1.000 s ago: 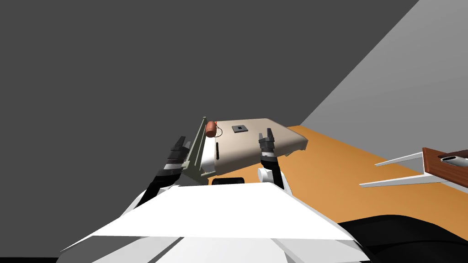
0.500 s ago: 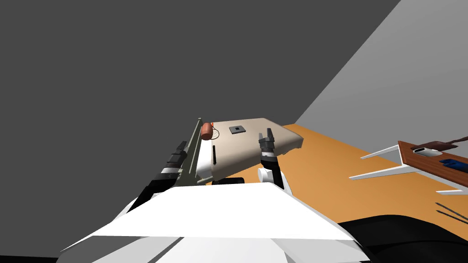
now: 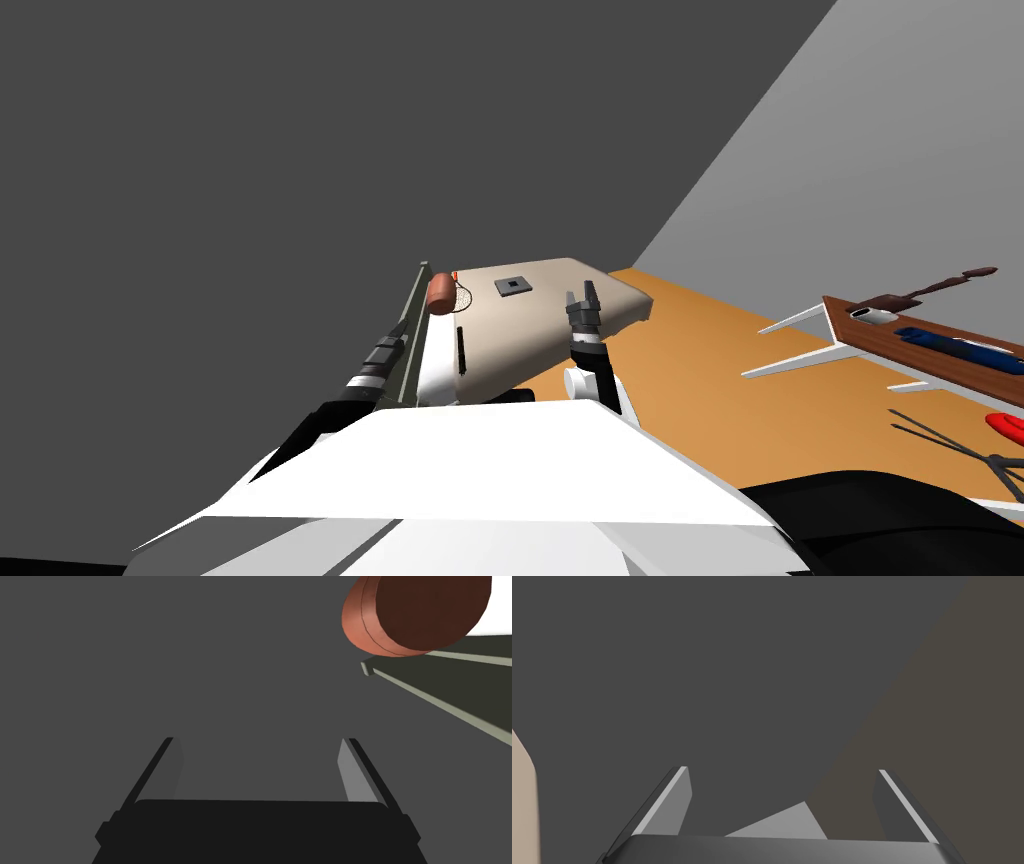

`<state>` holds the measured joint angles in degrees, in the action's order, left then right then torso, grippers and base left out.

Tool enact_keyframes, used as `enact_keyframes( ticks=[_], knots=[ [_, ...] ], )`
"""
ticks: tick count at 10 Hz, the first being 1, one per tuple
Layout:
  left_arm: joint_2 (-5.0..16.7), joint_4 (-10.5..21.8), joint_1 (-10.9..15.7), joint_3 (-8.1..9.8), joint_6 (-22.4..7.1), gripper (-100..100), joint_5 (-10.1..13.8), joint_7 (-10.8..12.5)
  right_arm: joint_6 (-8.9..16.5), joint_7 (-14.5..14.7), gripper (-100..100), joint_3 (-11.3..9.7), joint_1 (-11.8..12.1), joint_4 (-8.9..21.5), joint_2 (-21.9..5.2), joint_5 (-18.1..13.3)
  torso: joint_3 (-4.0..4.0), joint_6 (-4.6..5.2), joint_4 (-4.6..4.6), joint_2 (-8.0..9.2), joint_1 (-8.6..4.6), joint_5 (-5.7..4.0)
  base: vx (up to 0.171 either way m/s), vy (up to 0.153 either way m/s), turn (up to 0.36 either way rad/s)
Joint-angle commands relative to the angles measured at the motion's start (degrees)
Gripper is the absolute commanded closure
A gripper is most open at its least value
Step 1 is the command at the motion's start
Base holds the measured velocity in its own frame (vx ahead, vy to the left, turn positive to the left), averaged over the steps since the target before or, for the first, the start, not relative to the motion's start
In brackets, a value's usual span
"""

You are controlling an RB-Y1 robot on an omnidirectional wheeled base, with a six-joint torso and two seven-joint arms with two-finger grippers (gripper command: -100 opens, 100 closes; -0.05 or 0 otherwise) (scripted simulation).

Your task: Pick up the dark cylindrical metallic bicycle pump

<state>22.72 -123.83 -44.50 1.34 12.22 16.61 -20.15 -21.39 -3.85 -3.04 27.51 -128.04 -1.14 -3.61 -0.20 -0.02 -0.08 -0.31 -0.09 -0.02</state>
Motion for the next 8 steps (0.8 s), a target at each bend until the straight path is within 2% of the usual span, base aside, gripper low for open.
enact_keyframes(
  ticks=[1, 2, 3, 4, 5, 6, 7, 8],
  knots=[
    [1.3, 0.8, -1.4, -0.19, -2.2, -100, 2.1, -2.9, 0.0, 0.0, 0, 0.0, 0.0, 0.0, 0.0, 0.0, 0.00, 0.00, 0.00, 0.00, 0.00, 0.00, 0.084, -0.014, -0.142],
    [1.3, 0.8, -1.4, -0.19, -2.2, -100, 2.1, -3.3, 0.0, 0.0, 0, 0.0, 0.0, 0.0, 0.0, 0.0, 0.01, 0.02, 0.01, 0.00, -0.04, -0.01, 0.075, -0.010, -0.074],
    [2.6, 1.4, -2.4, -0.12, -4.3, -100, 4.1, -5.7, 0.0, 0.0, 0, 0.0, 0.0, 0.0, 0.0, 0.0, 0.03, -0.01, 0.01, 0.04, -0.04, -0.01, 0.093, -0.017, -0.131],
    [3.9, 2.2, -3.4, -0.09, -5.8, -100, 6.1, -7.0, 0.0, 0.0, 0, 0.0, 0.0, 0.0, 0.0, 0.0, 0.01, 0.01, 0.01, 0.00, -0.06, -0.02, 0.135, -0.030, -0.273],
    [3.9, 2.2, -3.4, -0.09, -6.4, -100, 6.2, -8.1, 0.0, 0.0, 0, 0.0, 0.0, 0.0, 0.0, 0.0, -0.07, 0.04, -0.02, -0.14, -0.08, -0.01, 0.107, -0.013, -0.093],
    [5.2, 3.1, -4.3, -0.12, -8.3, -100, 8.3, -9.8, 0.0, 0.0, 0, 0.0, 0.0, 0.0, 0.0, 0.0, -0.05, -0.02, -0.02, -0.08, -0.08, -0.02, 0.096, -0.021, -0.113],
    [5.2, 3.1, -4.3, -0.12, -8.5, -100, 8.3, -10.4, 0.0, 0.0, 0, 0.0, 0.0, 0.0, 0.0, 0.0, -0.02, 0.01, -0.01, -0.04, -0.10, -0.02, 0.076, -0.018, -0.081],
    [6.5, 4.1, -5.2, -0.18, -10.7, -100, 10.4, -12.4, 0.0, 0.0, 0, 0.0, 0.0, 0.0, 0.0, 0.0, 0.01, -0.01, 0.01, 0.02, -0.10, -0.02, 0.088, -0.025, -0.181]
  ],
)
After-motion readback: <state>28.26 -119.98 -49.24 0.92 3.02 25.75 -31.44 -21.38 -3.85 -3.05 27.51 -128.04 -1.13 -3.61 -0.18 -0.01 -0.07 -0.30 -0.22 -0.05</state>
